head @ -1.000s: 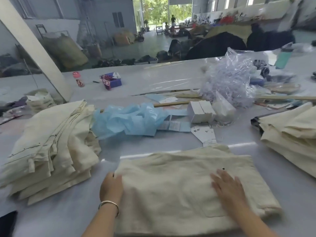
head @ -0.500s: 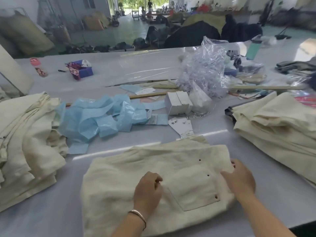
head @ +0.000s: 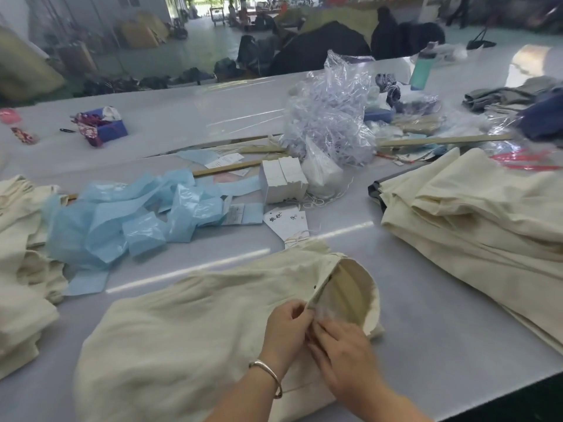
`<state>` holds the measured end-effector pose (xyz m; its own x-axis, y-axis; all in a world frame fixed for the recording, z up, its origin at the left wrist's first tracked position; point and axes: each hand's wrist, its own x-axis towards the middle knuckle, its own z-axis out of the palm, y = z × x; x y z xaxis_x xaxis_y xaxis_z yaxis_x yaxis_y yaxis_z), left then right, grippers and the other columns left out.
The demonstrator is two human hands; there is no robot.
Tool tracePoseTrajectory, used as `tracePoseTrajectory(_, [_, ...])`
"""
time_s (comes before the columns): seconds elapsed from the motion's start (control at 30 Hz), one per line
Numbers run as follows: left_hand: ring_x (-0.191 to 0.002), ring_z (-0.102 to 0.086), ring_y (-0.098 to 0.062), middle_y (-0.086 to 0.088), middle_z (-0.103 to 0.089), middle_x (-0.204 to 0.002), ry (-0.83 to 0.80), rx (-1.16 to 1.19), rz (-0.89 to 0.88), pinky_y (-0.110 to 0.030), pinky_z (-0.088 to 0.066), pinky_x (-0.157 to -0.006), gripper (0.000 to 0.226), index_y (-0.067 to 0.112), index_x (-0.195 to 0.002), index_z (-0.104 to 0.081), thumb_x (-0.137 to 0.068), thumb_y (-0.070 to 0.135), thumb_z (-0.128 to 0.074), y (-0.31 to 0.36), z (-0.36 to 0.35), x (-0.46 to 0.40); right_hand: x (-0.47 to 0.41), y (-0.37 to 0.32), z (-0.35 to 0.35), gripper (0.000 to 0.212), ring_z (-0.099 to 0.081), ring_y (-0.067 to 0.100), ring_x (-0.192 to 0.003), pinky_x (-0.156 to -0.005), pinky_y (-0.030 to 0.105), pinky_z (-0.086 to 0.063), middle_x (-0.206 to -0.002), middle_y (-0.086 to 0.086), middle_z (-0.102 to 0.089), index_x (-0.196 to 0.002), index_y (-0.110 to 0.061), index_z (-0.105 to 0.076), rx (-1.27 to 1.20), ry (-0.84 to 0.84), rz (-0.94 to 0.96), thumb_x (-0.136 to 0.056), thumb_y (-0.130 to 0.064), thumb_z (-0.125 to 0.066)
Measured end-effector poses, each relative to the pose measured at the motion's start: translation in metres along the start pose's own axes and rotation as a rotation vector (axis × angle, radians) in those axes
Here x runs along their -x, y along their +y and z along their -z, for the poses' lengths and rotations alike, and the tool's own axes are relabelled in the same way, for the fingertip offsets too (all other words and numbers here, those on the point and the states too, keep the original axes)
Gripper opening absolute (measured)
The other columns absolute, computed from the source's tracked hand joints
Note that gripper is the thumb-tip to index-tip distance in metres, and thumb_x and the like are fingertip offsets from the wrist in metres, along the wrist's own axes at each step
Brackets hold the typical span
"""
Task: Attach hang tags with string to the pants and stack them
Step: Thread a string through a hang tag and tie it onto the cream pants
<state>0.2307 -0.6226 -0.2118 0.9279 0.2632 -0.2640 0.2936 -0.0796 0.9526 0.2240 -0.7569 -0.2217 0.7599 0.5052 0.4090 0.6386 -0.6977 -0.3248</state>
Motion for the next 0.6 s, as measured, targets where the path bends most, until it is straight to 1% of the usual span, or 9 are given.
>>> tracePoseTrajectory(0.07, [-0.058,-0.05,-0.011,-0.004,-0.057,-0.061,-0.017,0.04,0.021,-0.024,-0.041,-0.059,0.022,-0.003,-0.072,-0.063,-0.091,0.008,-0.061,-0.002,-0.001,-0.002,0.002,0.005,0.004,0.023,-0.065,0.007,-0.091,-0.081,0.017,-0.047,-0.103,-0.002,-0.073,-0.1,-0.014,-0.076,-0.226,0.02,-0.14,-0.086,-0.026,-0.062])
tracePoseTrajectory(0.13, [-0.065,-0.052,-0.015,-0.007,-0.056,-0.066,-0.078,0.121,0.052,-0.026,-0.043,-0.063,0.025,0.004,-0.071,-0.064,-0.094,0.017,-0.062,-0.004,-0.001,-0.001,-0.003,0.011,0.01,0.001,-0.061,0.004,-0.084,-0.071,0.013,-0.045,-0.087,-0.01,-0.07,-0.086,-0.025,-0.069,-0.456,0.068,-0.429,-0.086,-0.025,-0.07])
tracePoseTrajectory(0.17, [-0.068,-0.052,-0.017,-0.009,-0.055,-0.068,-0.103,0.14,0.06,-0.029,-0.044,-0.066,0.026,0.007,-0.071,-0.063,-0.094,0.019,-0.062,-0.005,-0.001,-0.001,-0.007,0.015,0.013,0.011,-0.06,0.005,-0.077,-0.064,0.014,-0.044,-0.078,-0.009,-0.066,-0.08,-0.028,-0.062,-0.526,0.072,-0.57,-0.083,-0.03,-0.073])
tracePoseTrajectory(0.23, [-0.072,-0.052,-0.02,-0.012,-0.055,-0.071,-0.125,0.14,0.056,-0.033,-0.044,-0.07,0.028,0.001,-0.074,-0.062,-0.095,0.02,-0.06,-0.009,0.0,-0.001,-0.014,0.023,0.015,0.02,-0.059,0.006,-0.069,-0.061,0.017,-0.045,-0.073,-0.007,-0.063,-0.078,-0.028,-0.057,-0.612,0.011,-0.712,-0.078,-0.036,-0.076])
tracePoseTrajectory(0.33, [-0.075,-0.054,-0.02,-0.014,-0.059,-0.076,-0.145,0.159,0.061,-0.031,-0.045,-0.07,0.028,-0.008,-0.085,-0.064,-0.095,0.017,-0.06,-0.009,0.0,-0.002,-0.024,0.028,0.016,0.027,-0.059,0.009,-0.073,-0.063,0.016,-0.044,-0.077,-0.007,-0.063,-0.081,-0.026,-0.059,-0.654,-0.1,-0.713,-0.071,-0.037,-0.081])
tracePoseTrajectory(0.4, [-0.074,-0.058,-0.017,-0.012,-0.064,-0.076,-0.161,0.168,0.07,-0.024,-0.046,-0.066,0.022,-0.004,-0.085,-0.069,-0.093,0.015,-0.062,-0.007,0.001,0.0,-0.027,0.027,0.018,0.039,-0.057,0.005,-0.069,-0.063,0.019,-0.045,-0.072,-0.008,-0.062,-0.079,-0.024,-0.058,-0.647,-0.126,-0.71,-0.062,-0.047,-0.084])
tracePoseTrajectory(0.47, [-0.079,-0.064,-0.014,-0.014,-0.071,-0.084,-0.176,0.15,0.073,-0.022,-0.048,-0.068,0.014,0.002,-0.091,-0.073,-0.092,0.012,-0.063,-0.005,-0.001,0.003,-0.029,0.028,0.018,0.048,-0.05,0.005,-0.058,-0.058,0.025,-0.044,-0.063,-0.004,-0.057,-0.074,-0.02,-0.055,-0.632,-0.13,-0.719,-0.057,-0.054,-0.083])
tracePoseTrajectory(0.53, [-0.084,-0.067,-0.017,-0.017,-0.073,-0.094,-0.223,0.132,0.059,-0.023,-0.051,-0.074,0.012,0.006,-0.099,-0.074,-0.091,0.01,-0.065,0.001,-0.001,0.007,-0.032,0.031,0.019,0.045,-0.045,0.005,-0.052,-0.055,0.027,-0.042,-0.058,-0.004,-0.053,-0.07,-0.018,-0.053,-0.614,-0.125,-0.737,-0.06,-0.051,-0.083])
tracePoseTrajectory(0.6, [-0.084,-0.068,-0.017,-0.013,-0.074,-0.093,-0.327,0.085,0.022,-0.021,-0.051,-0.077,0.017,0.011,-0.101,-0.074,-0.084,0.014,-0.074,0.012,0.002,0.008,-0.038,0.036,0.022,0.036,-0.045,0.008,-0.053,-0.055,0.03,-0.04,-0.056,-0.006,-0.052,-0.066,-0.015,-0.051,-0.686,-0.12,-0.798,-0.071,-0.036,-0.08])
